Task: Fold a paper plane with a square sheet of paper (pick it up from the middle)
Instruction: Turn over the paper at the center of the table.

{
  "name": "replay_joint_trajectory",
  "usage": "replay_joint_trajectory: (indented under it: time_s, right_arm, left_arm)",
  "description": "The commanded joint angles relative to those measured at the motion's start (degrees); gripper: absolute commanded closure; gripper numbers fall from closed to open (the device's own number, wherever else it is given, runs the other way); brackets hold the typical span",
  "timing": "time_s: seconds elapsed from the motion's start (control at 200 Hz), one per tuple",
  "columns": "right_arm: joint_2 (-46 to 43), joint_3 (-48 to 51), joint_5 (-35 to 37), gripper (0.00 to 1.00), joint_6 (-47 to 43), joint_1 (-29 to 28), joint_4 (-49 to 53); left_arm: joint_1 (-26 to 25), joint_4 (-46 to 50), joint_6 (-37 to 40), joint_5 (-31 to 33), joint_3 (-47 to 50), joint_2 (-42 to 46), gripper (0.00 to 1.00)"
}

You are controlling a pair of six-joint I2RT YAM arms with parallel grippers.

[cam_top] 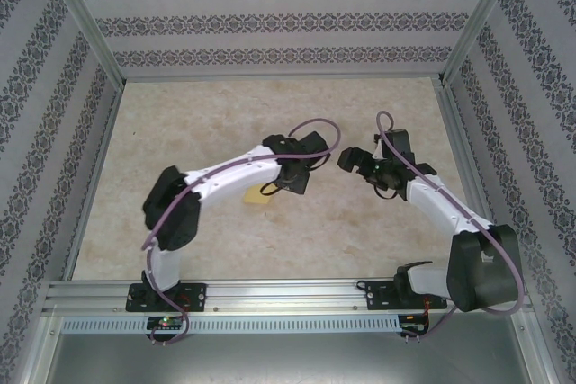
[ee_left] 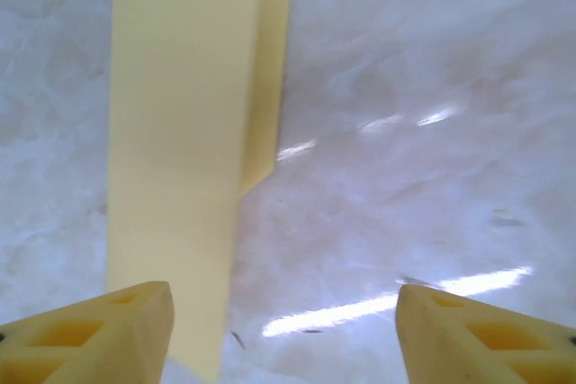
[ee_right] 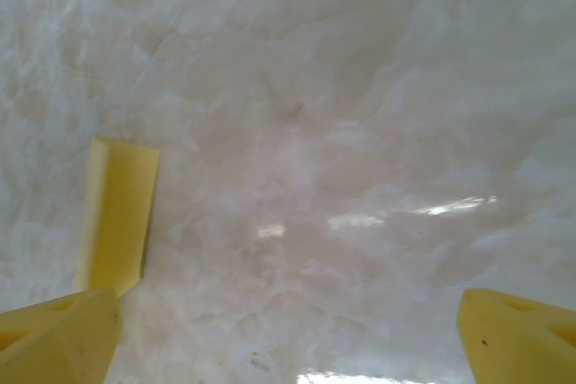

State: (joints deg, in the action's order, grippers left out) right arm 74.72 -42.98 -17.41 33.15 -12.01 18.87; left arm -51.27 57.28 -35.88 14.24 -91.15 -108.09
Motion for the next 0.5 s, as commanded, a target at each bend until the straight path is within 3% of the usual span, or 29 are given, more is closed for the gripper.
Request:
replay_joint_trajectory:
  time_s: [0.0, 0.165, 0.235, 0.5]
  right_arm:
    - [3.07, -1.57, -7.54, 0.05, 1.69, -4.76, -5.31]
    - [9.15, -2.77, -10.07, 0.1, 9.86, -15.04, -13.7]
    - [10.73, -3.07, -7.47, 0.12, 12.78, -19.15, -15.79]
    - [16.71, -6.52, -2.86, 0.22, 17.2, -25.22, -16.75]
  left_arm:
    - [3.58, -12.27, -0.83, -6.84, 7.9, 6.69, 0.29]
    - [12.11, -21.43, -4.07, -13.72, 20.92, 15.09, 0.29]
    - [15.47, -24.63, -4.13, -16.65, 24.96, 16.61, 0.31]
    - [21.3, -28.27, -4.97, -20.6, 30.71, 11.55, 0.5]
